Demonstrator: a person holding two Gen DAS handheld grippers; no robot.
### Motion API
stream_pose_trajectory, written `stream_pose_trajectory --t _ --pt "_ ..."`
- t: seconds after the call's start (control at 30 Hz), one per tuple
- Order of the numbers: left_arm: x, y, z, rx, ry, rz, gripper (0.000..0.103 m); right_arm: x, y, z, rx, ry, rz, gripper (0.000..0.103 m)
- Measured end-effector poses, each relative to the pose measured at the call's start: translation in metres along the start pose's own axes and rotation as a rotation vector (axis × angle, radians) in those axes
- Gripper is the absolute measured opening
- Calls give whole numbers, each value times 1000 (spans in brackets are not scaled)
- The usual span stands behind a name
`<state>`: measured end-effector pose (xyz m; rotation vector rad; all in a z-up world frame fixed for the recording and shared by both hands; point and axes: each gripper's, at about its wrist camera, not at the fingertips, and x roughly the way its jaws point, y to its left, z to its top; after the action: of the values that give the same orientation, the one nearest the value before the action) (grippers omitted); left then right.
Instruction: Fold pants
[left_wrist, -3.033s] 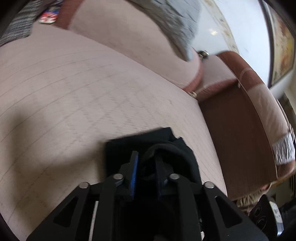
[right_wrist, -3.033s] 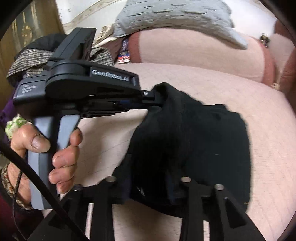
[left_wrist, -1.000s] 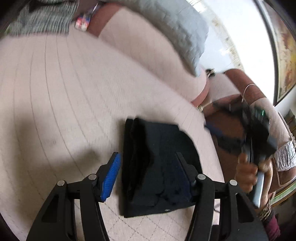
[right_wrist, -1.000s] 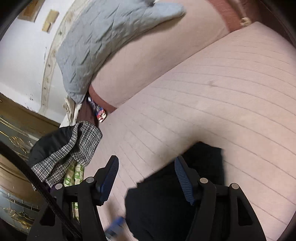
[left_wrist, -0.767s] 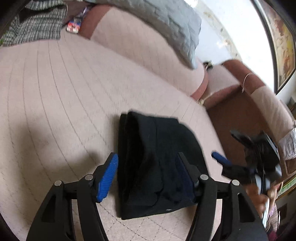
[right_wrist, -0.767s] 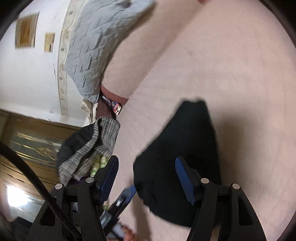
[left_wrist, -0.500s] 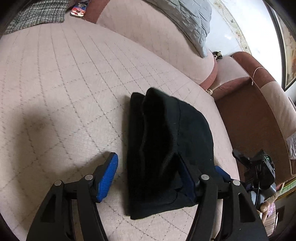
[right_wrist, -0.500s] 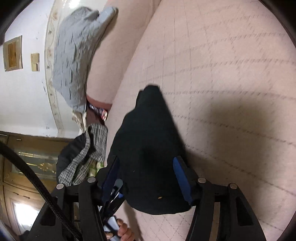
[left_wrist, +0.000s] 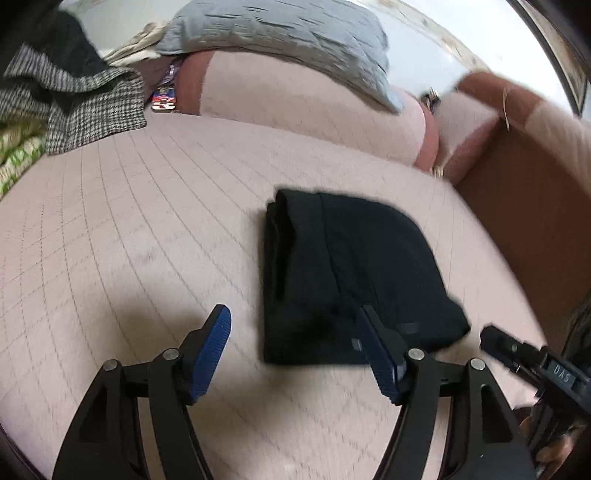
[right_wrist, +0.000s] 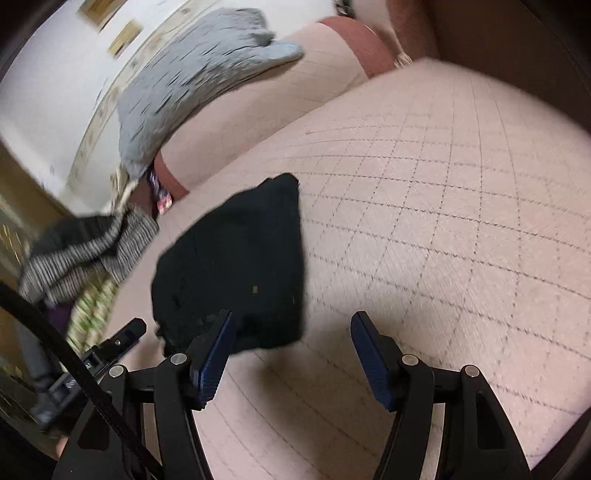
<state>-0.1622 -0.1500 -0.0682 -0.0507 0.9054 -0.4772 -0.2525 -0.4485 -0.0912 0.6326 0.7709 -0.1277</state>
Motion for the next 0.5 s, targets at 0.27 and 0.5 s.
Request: stream_pose_trajectory --t 0.27,0.5 --pt "-2 -26 -26 134 -1 82 72 -4 -5 -12 -14 -16 -13 70" --pt "8 -16 -11 95 23 66 73 -3 -1 8 -22 -18 -18 70"
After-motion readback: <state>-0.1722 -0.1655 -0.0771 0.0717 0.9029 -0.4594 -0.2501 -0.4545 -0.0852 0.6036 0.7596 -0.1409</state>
